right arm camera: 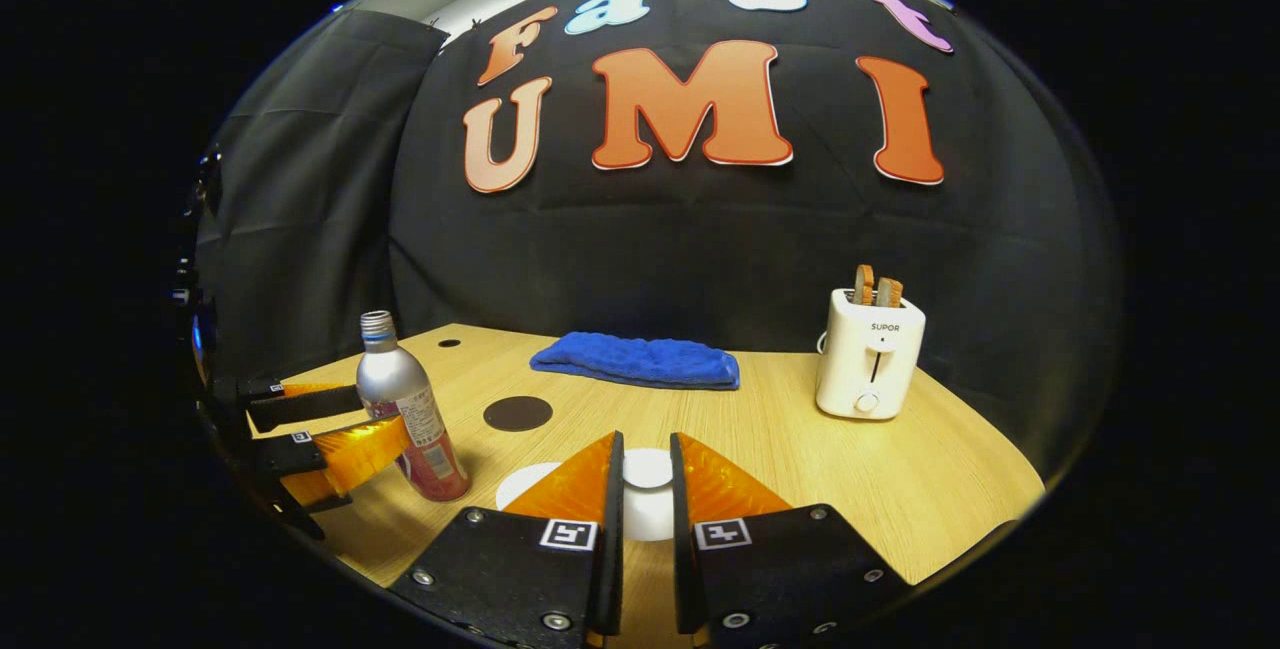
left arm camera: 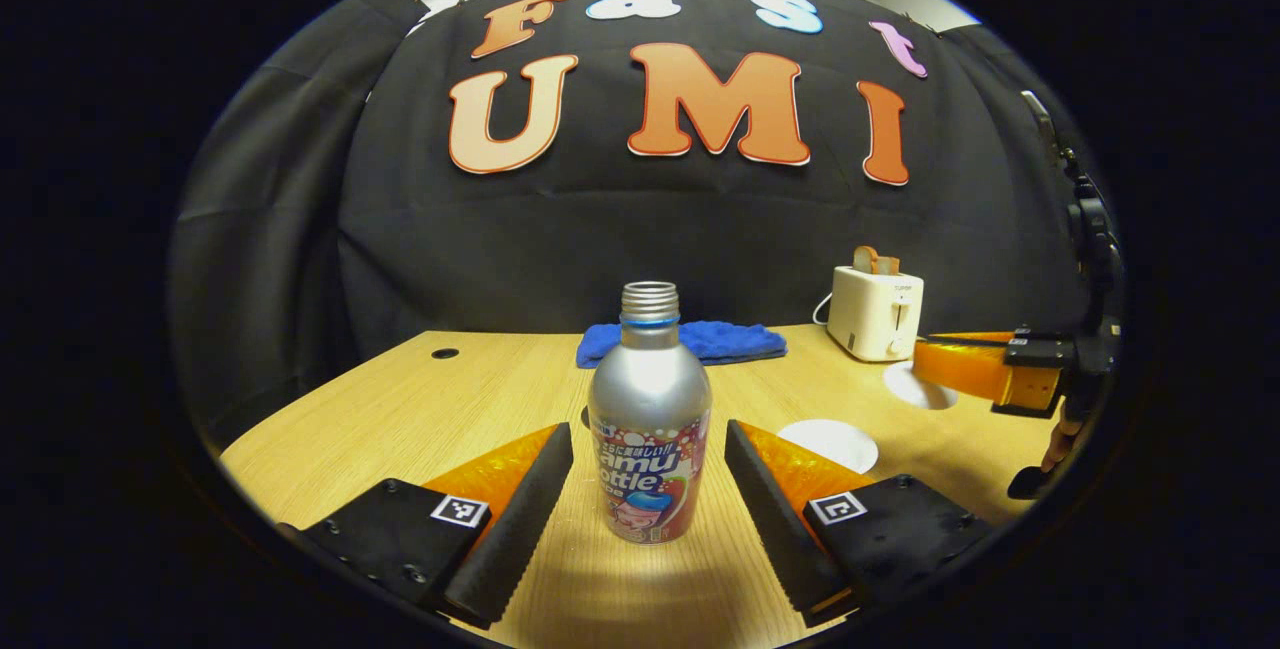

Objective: Open the teacup lid with one hand, grasp the water bottle and pour water into the teacup with the other hand; after pouring, place the water bottle on the coaster and then close the teacup lid.

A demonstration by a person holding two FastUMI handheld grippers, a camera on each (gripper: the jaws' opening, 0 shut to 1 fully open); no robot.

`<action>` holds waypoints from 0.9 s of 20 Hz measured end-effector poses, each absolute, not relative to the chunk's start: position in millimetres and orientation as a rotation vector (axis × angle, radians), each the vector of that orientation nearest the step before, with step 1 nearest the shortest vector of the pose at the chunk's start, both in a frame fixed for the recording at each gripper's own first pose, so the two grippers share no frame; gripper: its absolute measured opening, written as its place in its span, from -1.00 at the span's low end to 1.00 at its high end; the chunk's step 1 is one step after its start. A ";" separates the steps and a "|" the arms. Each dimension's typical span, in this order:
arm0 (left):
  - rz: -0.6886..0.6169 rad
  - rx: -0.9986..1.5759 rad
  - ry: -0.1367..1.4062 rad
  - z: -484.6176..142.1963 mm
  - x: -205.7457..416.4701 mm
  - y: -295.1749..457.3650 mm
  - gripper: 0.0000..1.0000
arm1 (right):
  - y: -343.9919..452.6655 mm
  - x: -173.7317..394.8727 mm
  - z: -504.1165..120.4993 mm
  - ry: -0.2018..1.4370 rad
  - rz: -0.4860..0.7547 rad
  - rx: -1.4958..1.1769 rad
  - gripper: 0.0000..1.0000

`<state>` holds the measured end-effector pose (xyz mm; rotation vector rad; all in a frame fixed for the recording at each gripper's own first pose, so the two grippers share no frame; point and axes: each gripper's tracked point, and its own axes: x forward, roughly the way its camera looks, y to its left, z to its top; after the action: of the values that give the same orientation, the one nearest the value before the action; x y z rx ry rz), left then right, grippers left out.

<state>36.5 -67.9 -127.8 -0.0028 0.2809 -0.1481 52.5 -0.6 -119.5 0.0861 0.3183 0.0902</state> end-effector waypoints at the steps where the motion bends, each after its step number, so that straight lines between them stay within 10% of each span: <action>1: -0.147 -0.004 0.290 -131.7 38.6 -67.8 1.00 | -4.1 50.8 -118.8 0.317 0.084 0.088 -0.58; 18: -0.133 0.129 0.361 -162.2 55.4 -63.6 0.66 | -38.3 31.0 -114.8 0.286 0.048 0.115 -0.58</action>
<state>55.4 -63.6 -162.2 0.1295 0.3614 -0.1330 31.0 -38.3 -114.8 0.1145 0.2864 0.0482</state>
